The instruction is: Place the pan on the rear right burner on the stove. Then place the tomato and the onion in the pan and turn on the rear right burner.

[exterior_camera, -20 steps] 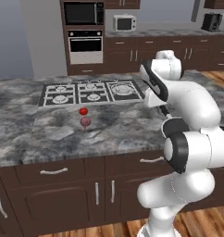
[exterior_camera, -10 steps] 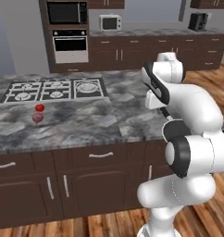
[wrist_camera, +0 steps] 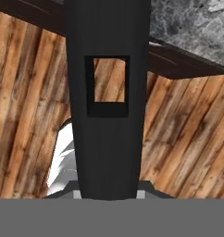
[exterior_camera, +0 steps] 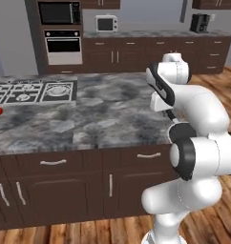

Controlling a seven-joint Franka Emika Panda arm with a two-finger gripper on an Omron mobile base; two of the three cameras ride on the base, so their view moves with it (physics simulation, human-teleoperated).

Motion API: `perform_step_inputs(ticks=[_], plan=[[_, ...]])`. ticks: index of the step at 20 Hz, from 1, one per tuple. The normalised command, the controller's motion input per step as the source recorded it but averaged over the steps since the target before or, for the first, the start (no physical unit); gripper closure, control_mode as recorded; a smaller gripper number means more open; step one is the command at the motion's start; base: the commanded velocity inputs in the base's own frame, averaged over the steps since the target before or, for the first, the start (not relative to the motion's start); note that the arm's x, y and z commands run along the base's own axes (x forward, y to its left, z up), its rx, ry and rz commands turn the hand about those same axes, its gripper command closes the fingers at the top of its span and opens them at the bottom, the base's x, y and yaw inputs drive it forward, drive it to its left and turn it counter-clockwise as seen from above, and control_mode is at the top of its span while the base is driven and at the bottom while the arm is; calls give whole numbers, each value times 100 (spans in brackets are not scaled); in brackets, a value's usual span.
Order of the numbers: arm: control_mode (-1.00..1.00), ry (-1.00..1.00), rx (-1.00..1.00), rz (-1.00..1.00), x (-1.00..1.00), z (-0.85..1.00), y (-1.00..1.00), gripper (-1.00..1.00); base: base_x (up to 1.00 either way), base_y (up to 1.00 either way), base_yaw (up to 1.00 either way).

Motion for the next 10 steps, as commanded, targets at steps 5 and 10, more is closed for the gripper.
perform_step_inputs(ticks=[5,10], plan=[[100,0,0,0,0,0,0,100,0,-100,14],[100,0,0,0,0,0,0,100,30,-87,31]])
